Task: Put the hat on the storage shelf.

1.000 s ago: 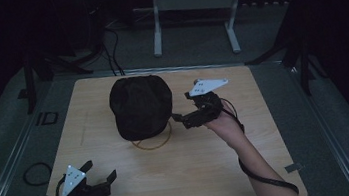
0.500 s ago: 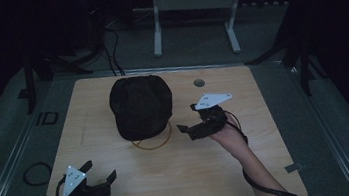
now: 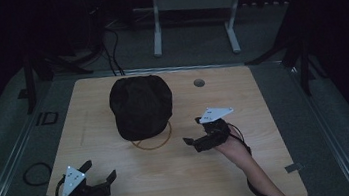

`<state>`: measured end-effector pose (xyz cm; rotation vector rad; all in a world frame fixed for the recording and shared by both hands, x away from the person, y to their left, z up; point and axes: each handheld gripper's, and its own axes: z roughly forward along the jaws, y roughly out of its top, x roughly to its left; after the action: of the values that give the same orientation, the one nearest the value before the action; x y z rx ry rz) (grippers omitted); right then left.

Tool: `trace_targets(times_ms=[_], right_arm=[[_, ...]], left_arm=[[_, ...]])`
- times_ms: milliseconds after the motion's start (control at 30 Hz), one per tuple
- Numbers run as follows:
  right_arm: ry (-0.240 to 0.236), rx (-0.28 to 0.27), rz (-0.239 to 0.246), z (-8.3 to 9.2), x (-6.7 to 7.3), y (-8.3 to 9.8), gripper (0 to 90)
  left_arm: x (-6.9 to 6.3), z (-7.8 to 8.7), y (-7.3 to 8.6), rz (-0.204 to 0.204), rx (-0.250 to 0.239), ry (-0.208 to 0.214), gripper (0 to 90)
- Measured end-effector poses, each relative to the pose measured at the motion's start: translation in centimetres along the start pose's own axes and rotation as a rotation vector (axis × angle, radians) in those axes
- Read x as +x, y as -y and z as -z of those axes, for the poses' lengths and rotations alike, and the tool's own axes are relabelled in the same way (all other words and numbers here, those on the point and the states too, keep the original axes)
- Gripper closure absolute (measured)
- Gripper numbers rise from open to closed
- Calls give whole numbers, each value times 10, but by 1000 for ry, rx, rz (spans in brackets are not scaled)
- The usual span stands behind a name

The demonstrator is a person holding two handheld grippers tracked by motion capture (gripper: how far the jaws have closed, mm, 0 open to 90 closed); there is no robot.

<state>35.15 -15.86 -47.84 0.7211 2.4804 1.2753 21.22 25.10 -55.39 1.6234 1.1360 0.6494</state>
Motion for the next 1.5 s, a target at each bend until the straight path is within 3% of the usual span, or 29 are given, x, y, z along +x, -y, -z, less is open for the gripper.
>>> trace_targets(times_ms=[167, 433, 733, 1500], right_arm=[[-18, -10, -22, -1, -1, 14, 125], [-11, 23, -1, -6, 1, 35, 124], [-11, 24, -1, -7, 3, 52, 119], [19, 9, -2, 11, -3, 91, 120]], left_arm=[[-1, 0, 0, -6, 3, 5, 45], [-1, -1, 0, -10, 8, 3, 45], [-1, -1, 1, -12, 9, 5, 45], [-1, -1, 0, -10, 2, -2, 45]])
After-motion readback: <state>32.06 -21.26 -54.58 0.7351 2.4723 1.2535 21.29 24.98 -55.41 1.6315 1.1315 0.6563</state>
